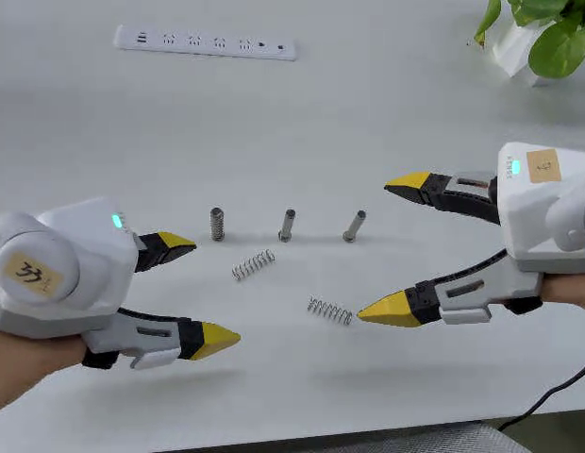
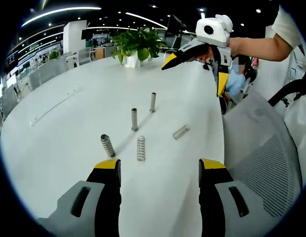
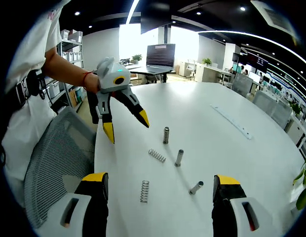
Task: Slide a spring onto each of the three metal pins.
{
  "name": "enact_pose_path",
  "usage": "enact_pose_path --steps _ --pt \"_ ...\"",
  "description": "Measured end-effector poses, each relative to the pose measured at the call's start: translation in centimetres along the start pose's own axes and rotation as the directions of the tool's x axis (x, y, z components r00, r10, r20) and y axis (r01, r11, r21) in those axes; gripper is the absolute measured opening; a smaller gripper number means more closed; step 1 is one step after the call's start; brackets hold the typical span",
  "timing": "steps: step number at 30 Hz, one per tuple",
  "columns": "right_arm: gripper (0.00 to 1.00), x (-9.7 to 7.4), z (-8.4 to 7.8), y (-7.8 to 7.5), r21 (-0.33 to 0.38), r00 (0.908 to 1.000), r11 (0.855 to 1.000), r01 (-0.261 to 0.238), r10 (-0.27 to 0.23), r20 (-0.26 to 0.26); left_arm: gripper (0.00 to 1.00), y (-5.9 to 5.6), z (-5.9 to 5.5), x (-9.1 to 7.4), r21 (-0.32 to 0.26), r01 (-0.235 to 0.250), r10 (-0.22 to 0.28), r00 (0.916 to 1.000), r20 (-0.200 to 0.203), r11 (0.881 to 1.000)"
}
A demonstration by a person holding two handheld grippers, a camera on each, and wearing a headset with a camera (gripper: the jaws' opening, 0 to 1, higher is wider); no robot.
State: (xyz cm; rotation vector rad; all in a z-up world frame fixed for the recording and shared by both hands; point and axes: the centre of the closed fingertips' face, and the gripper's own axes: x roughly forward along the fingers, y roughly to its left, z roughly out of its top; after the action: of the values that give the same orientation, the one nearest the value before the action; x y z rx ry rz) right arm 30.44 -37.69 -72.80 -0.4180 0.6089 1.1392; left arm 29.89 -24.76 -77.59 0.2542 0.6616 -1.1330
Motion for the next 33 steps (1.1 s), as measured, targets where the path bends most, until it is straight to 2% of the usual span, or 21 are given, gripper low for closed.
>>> enact_pose_path --steps 7,9,11,13,18,21,22,27,28,30,32,33 --pt "0.85 -1.3 -2.2 -0.1 0.058 0.9991 0.998 0.039 -0.040 0.012 0.45 1.0 -0.7 1.3 -0.014 -0.062 0.061 0.9957 -0.069 0.998" --pt "0.85 -1.6 -2.7 -0.1 0.074 0.9984 0.996 0.052 -0.053 0.018 0.42 1.1 -0.6 1.8 -0.015 -0.068 0.066 0.9950 -0.075 0.998" --pt "0.84 -1.9 -3.4 -0.1 0.086 0.9981 0.995 0.059 -0.060 0.013 0.38 1.5 -0.8 2.1 -0.007 -0.083 0.082 0.9909 -0.107 0.997" --pt "0.84 -2.2 -3.8 -0.2 0.103 0.9973 0.992 0.067 -0.070 0.021 0.33 1.6 -0.7 2.6 -0.006 -0.084 0.083 0.9895 -0.119 0.996" --pt "0.83 -2.8 -4.5 -0.3 0.127 0.9959 0.988 0.083 -0.087 0.026 0.28 2.2 -1.1 3.6 -0.016 -0.108 0.104 0.9810 -0.164 0.994" --pt "0.83 -3.1 -5.0 -0.2 0.139 0.9953 0.986 0.089 -0.093 0.026 0.24 2.3 -1.2 4.3 -0.021 -0.110 0.104 0.9794 -0.173 0.994" --pt "0.83 -3.2 -5.1 -0.2 0.145 0.9949 0.985 0.091 -0.096 0.029 0.23 2.3 -1.4 4.4 -0.017 -0.116 0.110 0.9751 -0.193 0.993" --pt "0.83 -3.6 -5.5 -0.1 0.167 0.9930 0.980 0.105 -0.113 0.036 0.21 3.0 -1.7 5.0 -0.013 -0.139 0.133 0.9673 -0.216 0.990" --pt "0.83 -3.8 -5.6 -0.1 0.174 0.9925 0.979 0.108 -0.116 0.037 0.19 3.2 -1.9 5.0 -0.006 -0.150 0.145 0.9611 -0.235 0.989" --pt "0.83 -3.9 -5.8 0.0 0.179 0.9920 0.977 0.112 -0.120 0.038 0.17 3.2 -2.0 5.3 -0.010 -0.147 0.141 0.9608 -0.239 0.989" --pt "0.82 -4.0 -5.9 0.1 0.186 0.9915 0.976 0.115 -0.124 0.039 0.17 3.3 -2.3 5.4 -0.005 -0.153 0.147 0.9546 -0.259 0.988" --pt "0.82 -4.1 -6.0 0.1 0.189 0.9912 0.975 0.116 -0.126 0.040 0.16 3.3 -2.3 5.5 -0.001 -0.151 0.145 0.9550 -0.259 0.989"
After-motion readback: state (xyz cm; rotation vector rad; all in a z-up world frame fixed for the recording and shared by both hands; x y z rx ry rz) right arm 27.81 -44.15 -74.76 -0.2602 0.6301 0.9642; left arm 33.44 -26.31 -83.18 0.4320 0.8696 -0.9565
